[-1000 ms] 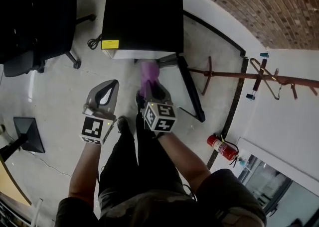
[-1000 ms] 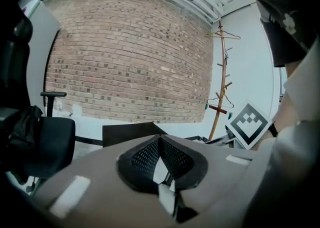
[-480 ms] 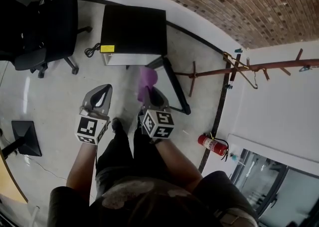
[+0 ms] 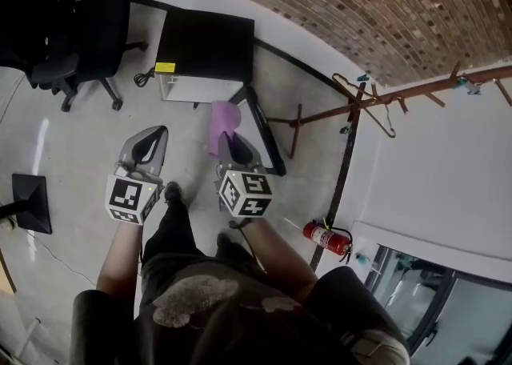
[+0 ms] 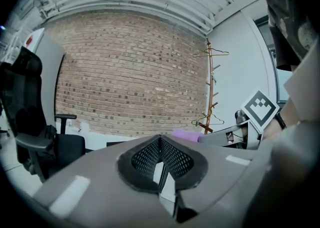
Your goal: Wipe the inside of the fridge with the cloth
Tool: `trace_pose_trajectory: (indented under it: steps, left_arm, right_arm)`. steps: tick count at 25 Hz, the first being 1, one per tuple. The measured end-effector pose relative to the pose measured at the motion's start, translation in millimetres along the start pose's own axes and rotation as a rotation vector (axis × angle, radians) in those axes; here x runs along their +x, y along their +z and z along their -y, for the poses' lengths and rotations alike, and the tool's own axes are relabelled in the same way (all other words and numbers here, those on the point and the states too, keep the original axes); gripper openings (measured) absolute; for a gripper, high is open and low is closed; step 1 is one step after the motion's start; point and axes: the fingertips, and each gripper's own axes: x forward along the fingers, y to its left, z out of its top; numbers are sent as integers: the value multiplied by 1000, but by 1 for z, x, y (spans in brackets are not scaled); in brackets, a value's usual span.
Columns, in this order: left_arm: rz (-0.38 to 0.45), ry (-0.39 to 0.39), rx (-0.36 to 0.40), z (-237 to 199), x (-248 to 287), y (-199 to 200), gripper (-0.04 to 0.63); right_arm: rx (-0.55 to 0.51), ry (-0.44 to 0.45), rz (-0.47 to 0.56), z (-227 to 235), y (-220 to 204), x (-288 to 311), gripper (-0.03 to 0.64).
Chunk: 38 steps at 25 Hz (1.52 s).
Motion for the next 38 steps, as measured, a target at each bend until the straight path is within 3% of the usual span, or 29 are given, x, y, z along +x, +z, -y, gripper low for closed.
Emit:
trace_pose_trajectory:
  steps: [5, 14, 18, 25, 31, 38]
  left_arm:
    - [20, 53, -3, 61, -36, 3, 18]
    - [48, 81, 12, 201, -86, -2, 18]
    - [28, 80, -6, 248, -103, -11, 18]
    - [4, 130, -12, 275, -152, -31, 18]
    - [-16, 117, -57, 302, -177, -44, 18]
    - [56, 86, -55, 338, -227, -32, 18]
  right_arm:
    - [-15, 70, -4, 14, -13, -63, 52]
    - [-59, 154, 29, 62, -44, -190, 52]
    - [-44, 130, 12, 82, -69, -225, 52]
    - [-21, 145, -10, 84, -98, -266, 52]
    - [-1, 132, 6, 88, -114, -293, 51]
    - [-41, 169, 82, 72, -120, -349, 52]
